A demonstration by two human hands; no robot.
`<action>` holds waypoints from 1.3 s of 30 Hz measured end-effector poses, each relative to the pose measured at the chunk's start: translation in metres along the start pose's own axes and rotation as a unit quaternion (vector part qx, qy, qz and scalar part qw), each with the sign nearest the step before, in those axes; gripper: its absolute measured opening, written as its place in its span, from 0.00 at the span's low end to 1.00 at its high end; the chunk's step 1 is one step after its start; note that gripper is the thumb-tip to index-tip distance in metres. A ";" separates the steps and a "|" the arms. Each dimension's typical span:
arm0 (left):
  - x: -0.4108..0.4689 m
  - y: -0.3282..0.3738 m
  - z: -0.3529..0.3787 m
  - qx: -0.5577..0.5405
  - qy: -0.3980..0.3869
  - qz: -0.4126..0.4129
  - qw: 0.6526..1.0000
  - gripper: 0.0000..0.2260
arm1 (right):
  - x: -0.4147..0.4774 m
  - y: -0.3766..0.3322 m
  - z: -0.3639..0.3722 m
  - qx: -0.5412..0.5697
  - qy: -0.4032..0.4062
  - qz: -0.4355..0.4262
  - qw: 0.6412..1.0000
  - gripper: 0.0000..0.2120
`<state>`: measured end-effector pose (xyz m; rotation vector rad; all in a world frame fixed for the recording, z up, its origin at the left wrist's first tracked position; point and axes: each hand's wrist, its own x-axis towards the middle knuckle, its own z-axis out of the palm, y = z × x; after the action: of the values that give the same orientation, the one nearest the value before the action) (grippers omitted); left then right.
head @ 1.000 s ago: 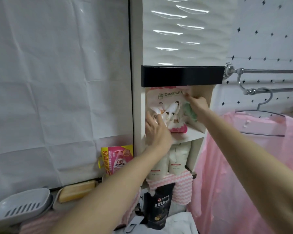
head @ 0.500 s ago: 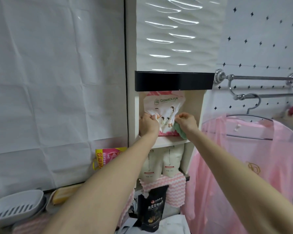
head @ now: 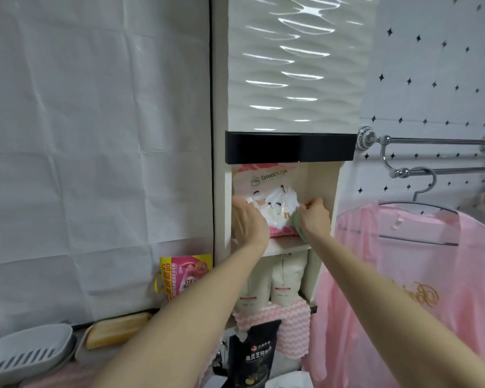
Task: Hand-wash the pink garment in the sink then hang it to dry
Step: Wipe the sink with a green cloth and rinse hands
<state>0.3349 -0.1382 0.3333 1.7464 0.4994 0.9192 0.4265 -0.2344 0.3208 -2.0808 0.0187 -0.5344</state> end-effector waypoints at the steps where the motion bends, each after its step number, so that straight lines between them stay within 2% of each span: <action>1: -0.008 -0.003 -0.001 0.023 -0.013 0.046 0.999 0.10 | -0.011 0.000 -0.004 0.017 0.019 -0.027 0.999 0.12; 3: -0.036 -0.010 -0.009 0.013 -0.022 0.153 0.988 0.17 | -0.042 0.002 -0.017 0.134 0.067 -0.086 0.985 0.07; 4: -0.056 -0.015 -0.014 -0.023 -0.038 0.167 0.985 0.19 | -0.062 0.003 -0.026 0.239 0.066 -0.088 0.965 0.04; 5: -0.077 -0.018 -0.022 -0.065 -0.079 0.158 0.982 0.20 | -0.085 0.005 -0.035 0.332 0.033 -0.080 0.939 0.04; 6: -0.095 -0.022 -0.029 -0.110 -0.143 0.114 0.977 0.20 | -0.107 0.005 -0.042 0.414 -0.030 -0.066 0.907 0.07; 7: -0.111 -0.028 -0.037 -0.159 -0.211 0.052 0.963 0.18 | -0.130 0.010 -0.046 0.448 -0.092 -0.068 0.887 0.09; 8: -0.122 -0.036 -0.041 -0.194 -0.267 -0.012 0.944 0.13 | -0.151 0.017 -0.048 0.452 -0.134 -0.078 0.878 0.11; 9: -0.129 -0.045 -0.045 -0.203 -0.299 -0.053 0.931 0.09 | -0.168 0.027 -0.047 0.412 -0.141 -0.105 0.894 0.13; 12: -0.139 -0.069 -0.058 -0.194 -0.271 -0.100 0.937 0.09 | -0.191 0.061 -0.040 0.333 -0.168 -0.060 0.926 0.15; 13: -0.140 -0.074 -0.062 -0.197 -0.260 -0.115 0.938 0.09 | -0.195 0.070 -0.041 0.340 -0.195 -0.038 0.919 0.15; 16: -0.146 -0.080 -0.067 -0.206 -0.263 -0.143 0.931 0.07 | -0.204 0.087 -0.053 0.400 -0.304 0.073 0.862 0.14; 17: -0.148 -0.082 -0.067 -0.200 -0.264 -0.141 0.933 0.06 | -0.207 0.089 -0.059 0.392 -0.311 0.088 0.861 0.12; 20: -0.156 -0.086 -0.064 -0.142 -0.264 -0.079 0.951 0.02 | -0.212 0.087 -0.075 0.398 -0.266 0.127 0.869 0.07; 22: -0.161 -0.088 -0.062 -0.096 -0.288 -0.029 0.952 0.06 | -0.211 0.087 -0.083 0.394 -0.216 0.143 0.882 0.09; 24: -0.163 -0.084 -0.062 -0.094 -0.357 -0.030 0.929 0.11 | -0.208 0.085 -0.091 0.414 -0.164 0.160 0.881 0.11; 27: -0.165 -0.082 -0.061 -0.106 -0.457 -0.023 0.883 0.09 | -0.201 0.089 -0.099 0.407 -0.101 0.181 0.890 0.13; 30: -0.165 -0.084 -0.060 -0.105 -0.464 0.018 0.879 0.06 | -0.191 0.096 -0.113 0.411 -0.044 0.189 0.891 0.13; 32: -0.166 -0.081 -0.057 -0.106 -0.437 0.017 0.893 0.10 | -0.190 0.097 -0.122 0.432 -0.047 0.184 0.882 0.13; 34: -0.165 -0.081 -0.052 -0.033 -0.401 0.049 0.914 0.16 | -0.190 0.098 -0.129 0.460 -0.051 0.175 0.869 0.14; 36: -0.166 -0.079 -0.049 0.048 -0.392 0.097 0.914 0.19 | -0.192 0.097 -0.137 0.482 -0.049 0.162 0.860 0.14; 38: -0.165 -0.076 -0.047 0.003 -0.436 0.077 0.897 0.18 | -0.194 0.096 -0.146 0.507 -0.060 0.163 0.844 0.12; 39: -0.165 -0.075 -0.045 -0.051 -0.451 0.034 0.891 0.13 | -0.197 0.096 -0.150 0.530 -0.073 0.172 0.827 0.11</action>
<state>0.2052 -0.2001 0.2142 1.8732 -0.2213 0.0969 0.2103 -0.3646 0.2386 -0.9711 0.0052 -0.0845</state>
